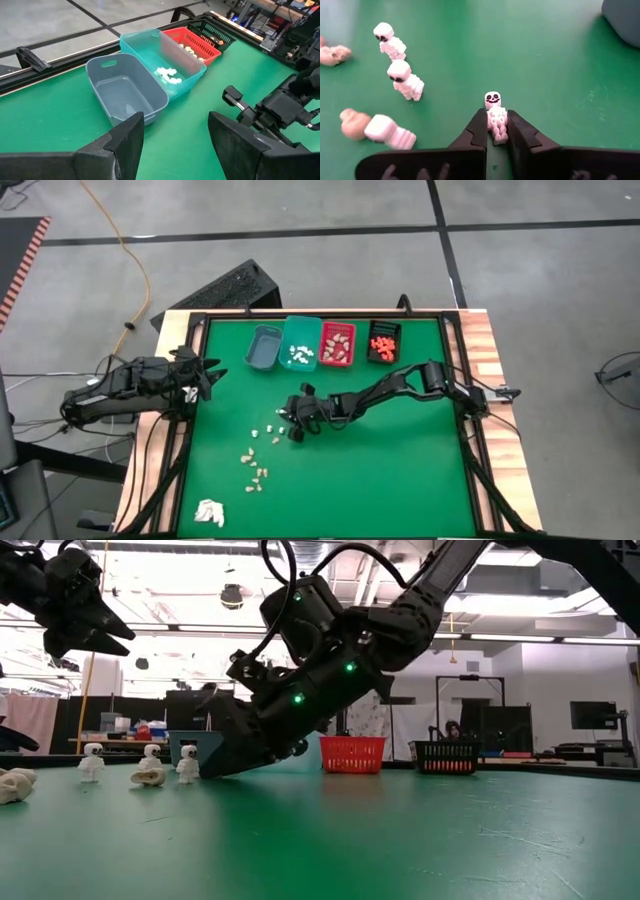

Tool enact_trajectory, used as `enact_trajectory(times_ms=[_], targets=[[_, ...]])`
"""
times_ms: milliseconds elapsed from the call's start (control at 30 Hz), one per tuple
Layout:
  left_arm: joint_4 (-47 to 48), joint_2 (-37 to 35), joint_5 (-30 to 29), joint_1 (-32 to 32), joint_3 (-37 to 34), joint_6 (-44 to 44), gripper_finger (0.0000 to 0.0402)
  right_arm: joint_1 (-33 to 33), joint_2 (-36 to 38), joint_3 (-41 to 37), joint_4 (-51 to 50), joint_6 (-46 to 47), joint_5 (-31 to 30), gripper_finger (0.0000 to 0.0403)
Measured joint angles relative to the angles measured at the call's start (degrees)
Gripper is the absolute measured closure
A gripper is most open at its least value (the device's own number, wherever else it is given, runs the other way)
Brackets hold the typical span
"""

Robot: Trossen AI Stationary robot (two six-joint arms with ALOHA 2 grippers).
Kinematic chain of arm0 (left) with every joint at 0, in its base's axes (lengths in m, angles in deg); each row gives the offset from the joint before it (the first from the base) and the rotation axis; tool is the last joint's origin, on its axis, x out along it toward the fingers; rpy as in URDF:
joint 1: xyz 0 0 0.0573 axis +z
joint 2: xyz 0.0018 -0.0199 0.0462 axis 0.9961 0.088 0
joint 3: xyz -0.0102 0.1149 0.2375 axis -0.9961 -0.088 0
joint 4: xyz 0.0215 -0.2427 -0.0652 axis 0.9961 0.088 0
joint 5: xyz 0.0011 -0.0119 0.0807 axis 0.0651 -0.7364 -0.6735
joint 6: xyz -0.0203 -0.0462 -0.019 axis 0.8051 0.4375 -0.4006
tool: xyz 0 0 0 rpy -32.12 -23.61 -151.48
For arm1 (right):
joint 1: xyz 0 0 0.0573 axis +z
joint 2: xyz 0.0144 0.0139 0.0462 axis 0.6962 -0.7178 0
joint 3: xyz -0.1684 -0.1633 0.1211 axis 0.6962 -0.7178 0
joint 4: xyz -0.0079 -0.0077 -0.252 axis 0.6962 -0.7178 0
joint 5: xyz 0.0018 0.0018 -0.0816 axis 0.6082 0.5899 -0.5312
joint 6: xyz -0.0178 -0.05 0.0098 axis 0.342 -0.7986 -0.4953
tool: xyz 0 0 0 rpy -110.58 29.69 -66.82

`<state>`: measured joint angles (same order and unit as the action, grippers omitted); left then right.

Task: Sort Halloween decoration
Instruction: Put the white skeleton toy into the light blue bin

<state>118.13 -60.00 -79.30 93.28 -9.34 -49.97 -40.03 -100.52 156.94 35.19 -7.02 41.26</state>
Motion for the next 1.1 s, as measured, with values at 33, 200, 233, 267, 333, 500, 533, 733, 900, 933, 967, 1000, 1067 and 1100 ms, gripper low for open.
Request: enact_trajectory(times_ms=[33, 200, 233, 267, 333, 500, 533, 733, 900, 933, 967, 1000, 1067, 1100], targets=[[-0.04, 0.0, -0.02, -0.01, 0.0, 0.0, 0.0191, -0.24, 0.34, -0.04, 0.14, 0.0, 0.2, 0.0355], [0.03, 0.02, -0.19, -0.01, 0.0, -0.01, 0.0191, -2.42, 3.5, -0.24, -0.21, -0.03, 0.16, 0.0355], [0.06, 0.02, -0.24, -0.01, 0.0, 0.0, 0.0191, -2.95, 4.24, -0.22, 0.1, -0.03, 0.07, 0.0355], [-0.06, 0.02, -0.25, 0.01, 0.0, 0.0, 0.0191, -3.56, 4.95, -0.16, 0.26, -0.03, 0.0, 0.0355], [0.05, 0.02, -0.26, -0.01, 0.0, 0.0, 0.0191, -4.77, 6.24, -0.15, 0.37, -0.03, -0.22, 0.0356], [-0.04, 0.02, -0.28, -0.01, 0.0, -0.01, 0.0191, -8.23, 9.46, -0.13, 0.75, -0.14, -0.22, 0.0356], [0.0, 0.02, -0.31, -0.01, 0.0, 0.0, 0.0191, -9.09, 10.07, -0.13, 0.83, -0.16, -0.22, 0.0356], [-0.01, 0.02, -0.37, -0.01, 0.0, 0.0, 0.0191, -13.98, 12.97, -0.02, 0.55, -0.16, -0.48, 0.0356], [0.0, 0.02, -0.37, -0.01, 0.0, 0.0, 0.0191, -16.7, 13.88, 0.02, -1.49, 1.03, -0.46, 0.0356], [-0.01, 0.02, -0.38, -0.01, 0.0, 0.0, 0.0191, -17.07, 13.88, 0.02, -2.37, 1.72, -0.48, 0.0356], [-0.01, 0.02, -0.37, -0.01, 0.0, 0.0, 0.0191, -17.39, 13.88, 0.02, -3.47, 2.51, -0.46, 0.0356], [-0.01, 0.02, -0.39, -0.01, 0.0, 0.0, 0.0191, -17.65, 13.88, 0.02, -4.71, 3.46, -0.46, 0.0356], [-0.01, 0.02, -0.37, -0.01, 0.0, 0.0, 0.0191, -18.24, 13.88, 0.02, -7.31, 5.39, -0.46, 0.0355], [-0.01, 0.02, -0.37, 0.0, 0.0, 0.0, 0.0191, -18.46, 13.88, 0.02, -8.67, 6.31, -0.48, 0.0354]])
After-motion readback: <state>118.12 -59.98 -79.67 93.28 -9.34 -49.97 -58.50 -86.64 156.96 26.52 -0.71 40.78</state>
